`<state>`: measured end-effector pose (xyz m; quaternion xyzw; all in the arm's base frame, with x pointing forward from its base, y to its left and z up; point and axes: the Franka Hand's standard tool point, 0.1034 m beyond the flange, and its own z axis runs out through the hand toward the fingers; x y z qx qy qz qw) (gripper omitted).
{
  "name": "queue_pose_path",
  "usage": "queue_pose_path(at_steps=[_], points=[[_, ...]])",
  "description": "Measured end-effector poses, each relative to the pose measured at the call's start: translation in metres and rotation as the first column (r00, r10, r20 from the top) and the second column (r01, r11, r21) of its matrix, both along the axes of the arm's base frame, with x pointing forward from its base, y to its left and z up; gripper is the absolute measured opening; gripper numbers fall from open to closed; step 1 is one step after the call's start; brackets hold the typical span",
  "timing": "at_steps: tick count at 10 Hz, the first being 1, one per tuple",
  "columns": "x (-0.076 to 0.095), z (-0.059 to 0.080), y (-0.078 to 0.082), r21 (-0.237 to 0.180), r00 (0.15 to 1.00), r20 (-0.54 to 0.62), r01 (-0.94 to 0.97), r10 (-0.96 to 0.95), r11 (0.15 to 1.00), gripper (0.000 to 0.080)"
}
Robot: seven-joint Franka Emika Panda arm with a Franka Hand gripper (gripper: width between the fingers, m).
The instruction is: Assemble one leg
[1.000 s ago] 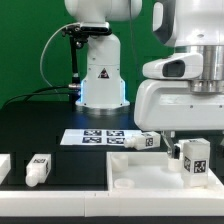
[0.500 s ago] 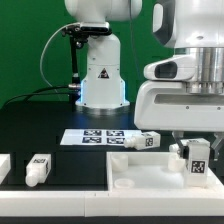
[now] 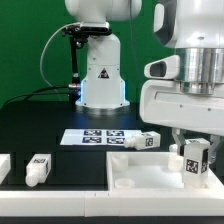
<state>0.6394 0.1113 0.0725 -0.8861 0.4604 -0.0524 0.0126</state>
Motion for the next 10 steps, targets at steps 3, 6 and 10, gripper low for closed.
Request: queue_pose_path(at_steps=[3, 6, 10], points=[[-0.002, 0.0, -0.004, 0.117, 0.882, -0.017, 0.47, -0.472, 0.875, 0.0284], [-0.002, -0.001, -0.005, 0.107, 0.918, -0.009, 0.396, -0.397, 0.912, 0.0334], [-0.006, -0.001, 0.014, 0.051, 0.983, 0.004, -0.184, 0.184, 0.982, 0.0643]])
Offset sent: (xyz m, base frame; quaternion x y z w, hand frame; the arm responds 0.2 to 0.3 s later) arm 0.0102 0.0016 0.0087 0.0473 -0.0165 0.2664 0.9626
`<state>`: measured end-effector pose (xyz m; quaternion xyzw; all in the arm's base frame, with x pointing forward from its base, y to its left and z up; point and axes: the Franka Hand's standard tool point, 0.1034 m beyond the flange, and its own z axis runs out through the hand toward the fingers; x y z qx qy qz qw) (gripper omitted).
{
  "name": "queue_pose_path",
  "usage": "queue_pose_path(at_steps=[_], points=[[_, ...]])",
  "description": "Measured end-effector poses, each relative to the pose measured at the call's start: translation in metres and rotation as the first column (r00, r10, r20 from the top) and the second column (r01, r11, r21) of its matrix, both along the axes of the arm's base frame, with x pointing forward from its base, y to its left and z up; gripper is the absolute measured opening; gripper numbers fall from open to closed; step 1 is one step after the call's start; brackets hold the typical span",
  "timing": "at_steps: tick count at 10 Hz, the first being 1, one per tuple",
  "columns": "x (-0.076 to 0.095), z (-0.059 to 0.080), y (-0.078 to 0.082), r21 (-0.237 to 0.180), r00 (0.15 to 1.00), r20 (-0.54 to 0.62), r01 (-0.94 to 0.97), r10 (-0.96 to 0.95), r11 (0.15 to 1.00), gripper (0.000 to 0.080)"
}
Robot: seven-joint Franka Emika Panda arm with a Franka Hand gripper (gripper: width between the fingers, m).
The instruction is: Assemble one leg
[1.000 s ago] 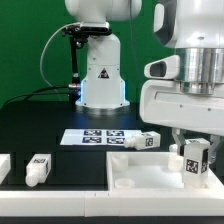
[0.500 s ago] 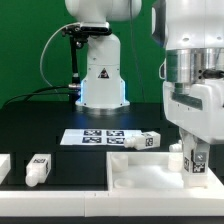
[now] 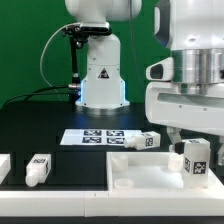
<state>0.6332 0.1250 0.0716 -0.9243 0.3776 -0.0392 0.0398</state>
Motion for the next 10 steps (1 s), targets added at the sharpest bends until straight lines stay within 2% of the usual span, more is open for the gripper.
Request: queue_pose_path(at_steps=[3, 5, 6, 7, 8, 9, 10], points=[[0.001, -0.001, -0.002, -0.023, 0.982, 0.007, -0.188, 0.188, 0.982, 0.0649], [0.01, 0.004, -0.01, -0.112, 0.801, -0.006, -0.596, 0.599, 0.795, 0.0649], [0.01, 0.003, -0.01, -0.108, 0.814, -0.002, -0.578, 0.581, 0.809, 0.0649], [0.01, 0.003, -0.01, -0.105, 0.829, -0.001, -0.556, 0.559, 0.825, 0.0517], [0.011, 0.003, -0.01, -0.106, 0.828, -0.001, -0.557, 0.56, 0.824, 0.0517], [0.01, 0.003, -0.01, -0.1, 0.855, 0.003, -0.516, 0.519, 0.851, 0.0365], [0.01, 0.003, -0.012, -0.091, 0.901, 0.006, -0.431, 0.433, 0.898, 0.0285]])
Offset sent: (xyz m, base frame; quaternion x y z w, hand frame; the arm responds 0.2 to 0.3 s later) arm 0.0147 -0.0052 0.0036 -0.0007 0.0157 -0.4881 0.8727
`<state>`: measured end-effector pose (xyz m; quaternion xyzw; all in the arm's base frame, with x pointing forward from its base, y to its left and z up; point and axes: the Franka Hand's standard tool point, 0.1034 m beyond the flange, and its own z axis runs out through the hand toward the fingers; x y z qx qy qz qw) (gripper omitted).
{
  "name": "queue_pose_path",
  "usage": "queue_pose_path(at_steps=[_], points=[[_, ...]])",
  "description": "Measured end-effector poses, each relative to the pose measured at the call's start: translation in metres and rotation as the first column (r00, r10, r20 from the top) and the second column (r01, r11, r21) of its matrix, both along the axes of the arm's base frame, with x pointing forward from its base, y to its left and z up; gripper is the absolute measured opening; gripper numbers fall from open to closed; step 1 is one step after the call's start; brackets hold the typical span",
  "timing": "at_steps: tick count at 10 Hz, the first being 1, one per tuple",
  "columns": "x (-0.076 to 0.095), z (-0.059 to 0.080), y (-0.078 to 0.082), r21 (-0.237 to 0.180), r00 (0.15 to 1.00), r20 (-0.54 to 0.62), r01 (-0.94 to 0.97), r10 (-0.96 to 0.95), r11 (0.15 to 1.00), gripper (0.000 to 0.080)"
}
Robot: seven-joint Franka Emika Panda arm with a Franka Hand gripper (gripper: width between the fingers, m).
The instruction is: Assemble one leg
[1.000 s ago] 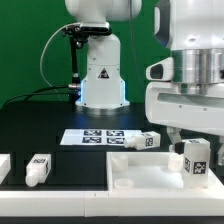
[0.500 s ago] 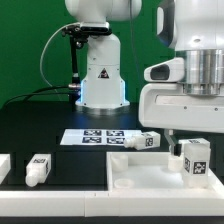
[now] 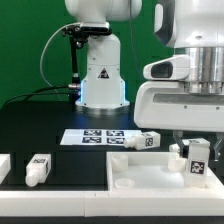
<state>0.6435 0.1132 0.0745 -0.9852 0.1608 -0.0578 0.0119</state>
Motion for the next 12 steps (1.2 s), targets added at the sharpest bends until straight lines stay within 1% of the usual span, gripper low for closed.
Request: queue_pose_path(at_steps=[2, 3, 4, 5, 6, 7, 8, 10, 11, 12], points=[[-0.0001, -0.0003, -0.001, 0.015, 0.988, 0.0, 0.151, -0.151, 0.988, 0.0285], [-0.0004, -0.0003, -0.002, 0.028, 0.952, -0.002, 0.307, -0.307, 0.951, 0.0285], [-0.0011, -0.0002, -0.0031, 0.043, 0.886, -0.01, 0.463, -0.463, 0.885, 0.0285], [-0.0017, -0.0004, -0.0044, 0.067, 0.794, -0.029, 0.608, -0.607, 0.791, 0.0285], [-0.0018, -0.0004, -0.0083, 0.1, 0.673, -0.063, 0.739, -0.737, 0.666, 0.0285], [-0.0027, -0.0007, -0.0086, 0.118, 0.61, -0.097, 0.791, -0.786, 0.6, 0.0286], [-0.0033, -0.0007, -0.008, 0.118, 0.569, -0.107, 0.822, -0.816, 0.558, 0.0286], [-0.0038, -0.0007, -0.0078, 0.116, 0.442, -0.127, 0.895, -0.888, 0.43, 0.0287], [-0.004, -0.0005, -0.0073, 0.11, 0.269, -0.17, 0.961, -0.948, 0.254, 0.0287], [-0.0038, -0.0011, -0.0064, 0.108, 0.139, -0.202, 0.987, -0.97, 0.119, 0.0287]])
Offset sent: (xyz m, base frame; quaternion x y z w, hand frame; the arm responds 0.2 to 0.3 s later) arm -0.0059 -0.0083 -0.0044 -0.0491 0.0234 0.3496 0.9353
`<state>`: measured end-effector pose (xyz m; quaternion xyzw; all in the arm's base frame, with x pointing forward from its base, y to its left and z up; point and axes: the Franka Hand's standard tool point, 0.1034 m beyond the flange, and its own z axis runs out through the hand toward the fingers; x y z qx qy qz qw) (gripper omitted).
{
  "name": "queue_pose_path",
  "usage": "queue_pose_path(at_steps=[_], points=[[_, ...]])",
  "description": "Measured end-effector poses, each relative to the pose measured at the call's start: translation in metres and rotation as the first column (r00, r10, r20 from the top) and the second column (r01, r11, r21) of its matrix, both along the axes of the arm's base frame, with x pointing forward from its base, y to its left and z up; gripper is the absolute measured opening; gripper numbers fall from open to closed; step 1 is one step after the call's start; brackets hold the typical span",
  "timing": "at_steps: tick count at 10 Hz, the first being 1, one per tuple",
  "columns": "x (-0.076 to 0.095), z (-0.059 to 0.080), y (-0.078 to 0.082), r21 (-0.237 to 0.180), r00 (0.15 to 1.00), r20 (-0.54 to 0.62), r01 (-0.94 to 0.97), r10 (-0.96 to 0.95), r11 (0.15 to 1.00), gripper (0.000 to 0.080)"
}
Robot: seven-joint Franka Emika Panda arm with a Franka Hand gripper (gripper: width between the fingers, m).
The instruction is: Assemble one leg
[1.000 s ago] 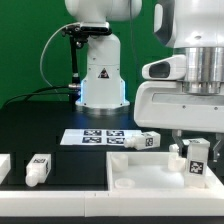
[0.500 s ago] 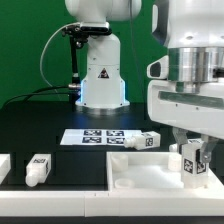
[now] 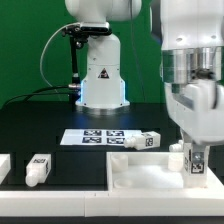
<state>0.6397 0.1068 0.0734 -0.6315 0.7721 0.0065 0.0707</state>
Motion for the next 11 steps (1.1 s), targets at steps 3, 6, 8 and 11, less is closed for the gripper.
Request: queue_pose_path(at_steps=[3, 6, 8, 11], points=[[0.0, 0.0, -0.002, 0.032, 0.979, -0.022, 0.206, -0.205, 0.978, 0.0287], [0.0, 0.0, -0.003, 0.025, 0.979, -0.02, 0.205, -0.205, 0.978, 0.0372], [0.003, 0.011, 0.005, 0.034, 0.983, -0.004, 0.184, -0.184, 0.982, 0.0535], [0.011, 0.037, 0.008, 0.056, 0.987, 0.034, 0.158, -0.16, 0.986, 0.0643]])
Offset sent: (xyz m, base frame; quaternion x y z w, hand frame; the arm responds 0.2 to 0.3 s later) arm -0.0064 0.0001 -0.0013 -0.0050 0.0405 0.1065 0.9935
